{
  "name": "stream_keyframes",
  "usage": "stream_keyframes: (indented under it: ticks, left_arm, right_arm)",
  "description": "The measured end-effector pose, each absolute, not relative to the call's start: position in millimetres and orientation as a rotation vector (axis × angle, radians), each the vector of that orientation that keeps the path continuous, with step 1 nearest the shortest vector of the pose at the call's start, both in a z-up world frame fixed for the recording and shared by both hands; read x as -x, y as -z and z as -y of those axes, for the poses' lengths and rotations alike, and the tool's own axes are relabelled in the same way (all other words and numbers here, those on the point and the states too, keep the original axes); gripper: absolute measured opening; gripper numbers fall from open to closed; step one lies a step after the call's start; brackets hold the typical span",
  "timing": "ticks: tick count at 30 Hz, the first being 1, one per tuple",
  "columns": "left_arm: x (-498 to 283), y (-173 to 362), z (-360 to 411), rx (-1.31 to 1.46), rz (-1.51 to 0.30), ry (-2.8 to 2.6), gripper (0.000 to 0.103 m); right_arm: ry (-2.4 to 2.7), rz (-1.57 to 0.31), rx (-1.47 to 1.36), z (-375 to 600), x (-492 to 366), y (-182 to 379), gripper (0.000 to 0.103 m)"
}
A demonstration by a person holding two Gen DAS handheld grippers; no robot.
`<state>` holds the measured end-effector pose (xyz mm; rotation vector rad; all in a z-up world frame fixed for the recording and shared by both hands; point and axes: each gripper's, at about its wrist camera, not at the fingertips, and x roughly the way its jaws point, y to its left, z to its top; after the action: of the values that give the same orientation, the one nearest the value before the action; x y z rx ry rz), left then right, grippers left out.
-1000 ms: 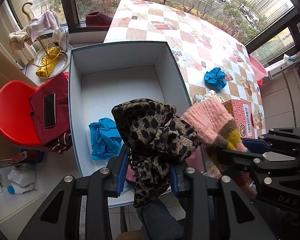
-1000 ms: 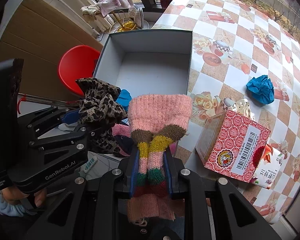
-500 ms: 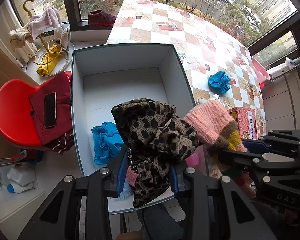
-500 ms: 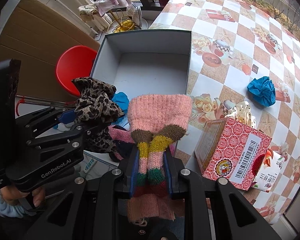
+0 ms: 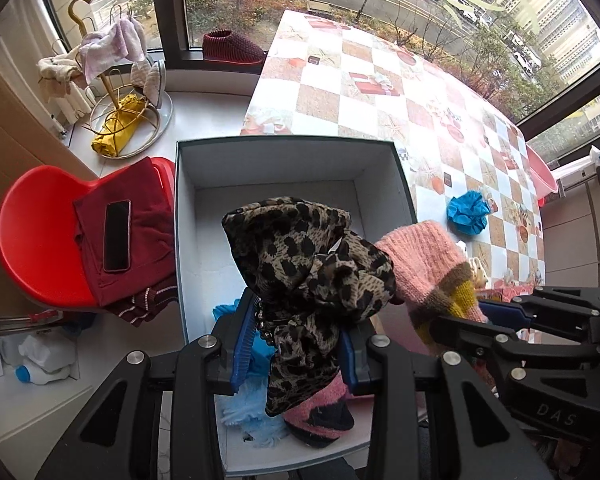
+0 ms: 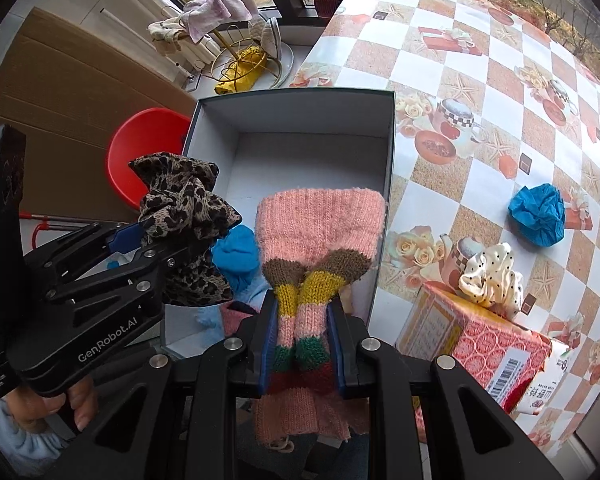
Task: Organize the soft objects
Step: 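Lower and open both tools to drop the scarf and glove into the box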
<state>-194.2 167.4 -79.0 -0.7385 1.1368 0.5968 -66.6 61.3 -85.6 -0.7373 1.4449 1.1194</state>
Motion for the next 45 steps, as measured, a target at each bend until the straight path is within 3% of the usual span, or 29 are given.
stream_keyframes:
  ticks: [20, 31, 39, 45]
  left_arm:
    - [160, 123, -222, 0.734, -1.187, -0.666, 0.038]
    - [154, 146, -211, 0.748, -1.238, -0.634, 0.038]
    - [155, 142, -207, 0.743, -1.227, -0.639, 0.038]
    - [161, 138, -206, 0.753, -1.219, -0.657, 0.05]
  right_arm:
    - [-1.093, -1.443, 0.768, -136, 40, 142, 0.024]
    - [-1.037, -1.507, 0.82, -136, 35, 173, 0.024]
    - [-1.042, -1.492, 0.804, -132, 34, 167, 0.024]
    - [-1.047, -1.478, 0.806, -125, 34, 158, 0.024]
